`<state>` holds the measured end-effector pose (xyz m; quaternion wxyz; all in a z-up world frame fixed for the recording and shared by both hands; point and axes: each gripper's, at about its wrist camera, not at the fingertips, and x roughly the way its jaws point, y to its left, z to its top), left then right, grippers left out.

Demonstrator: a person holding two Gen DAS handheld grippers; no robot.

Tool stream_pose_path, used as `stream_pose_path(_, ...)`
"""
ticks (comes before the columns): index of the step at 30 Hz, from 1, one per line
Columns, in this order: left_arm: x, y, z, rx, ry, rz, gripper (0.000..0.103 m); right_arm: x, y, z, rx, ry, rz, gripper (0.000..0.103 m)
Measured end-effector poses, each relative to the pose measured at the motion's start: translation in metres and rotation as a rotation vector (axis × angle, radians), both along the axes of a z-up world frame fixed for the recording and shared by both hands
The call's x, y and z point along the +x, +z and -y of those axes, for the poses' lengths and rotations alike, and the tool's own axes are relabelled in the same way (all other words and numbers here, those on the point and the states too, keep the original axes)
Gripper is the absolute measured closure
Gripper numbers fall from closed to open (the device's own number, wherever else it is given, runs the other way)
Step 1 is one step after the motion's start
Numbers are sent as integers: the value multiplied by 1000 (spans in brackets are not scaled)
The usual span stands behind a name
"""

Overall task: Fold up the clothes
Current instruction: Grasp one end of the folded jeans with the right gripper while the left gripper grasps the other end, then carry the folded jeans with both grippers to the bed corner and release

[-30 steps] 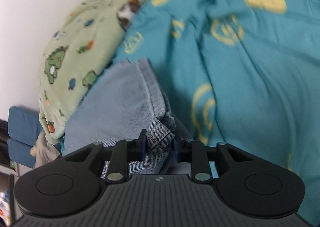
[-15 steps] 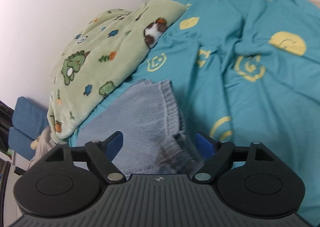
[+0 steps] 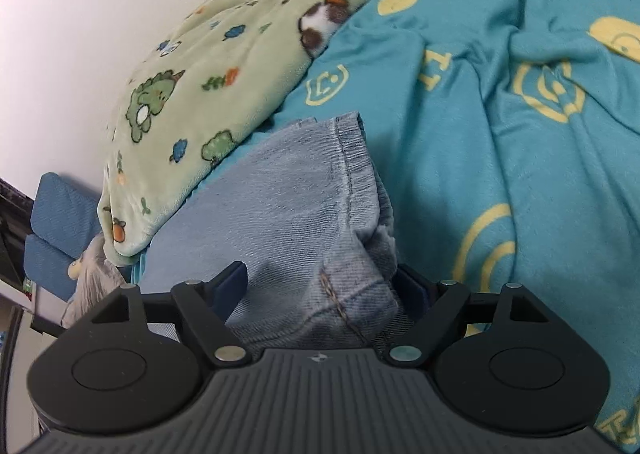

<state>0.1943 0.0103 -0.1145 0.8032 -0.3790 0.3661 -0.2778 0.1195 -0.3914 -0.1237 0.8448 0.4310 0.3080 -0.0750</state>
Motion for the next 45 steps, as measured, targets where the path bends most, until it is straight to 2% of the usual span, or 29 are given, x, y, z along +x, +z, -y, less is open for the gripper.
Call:
stream_pose_path(2,5,-8,4,4,-3,-20,18,1,0,-1,-7,5,1,20)
stream_pose_path(5,10,-15,7,0,9,-51,28,3,-2,-2,-13,12,3,21)
stream_pose_path(6,11,-16,7,-3,14,-53,34,4,-2,-2,-15,15,3,23)
stream_pose_path(7,11,-15,7,-4,17,-53,37,4,-3,-2,-17,17,4,26)
stream_pose_path(9,9,-11,6,5,19,-44,54,6,-3,-3,-22,22,5,37)
stream_pose_path(11,5,-2,9,41,20,-13,65,7,-4,-4,-26,27,6,52)
stream_pose_path(14,1,8,14,79,27,22,73,3,8,-6,-45,13,31,63)
stream_pose_path(17,-2,18,16,90,27,40,75,-1,24,-7,-60,6,60,70)
stream_pose_path(20,-5,35,16,63,32,64,75,-4,42,-6,-62,7,87,74)
stream_pose_path(30,-24,103,41,26,-3,121,75,-18,118,23,-57,24,233,78)
stream_pose_path(36,-36,132,101,44,-74,172,75,-48,143,71,-82,-3,267,79)
stream_pose_path(45,-49,137,233,-20,-218,194,75,-109,176,176,-169,-112,308,80)
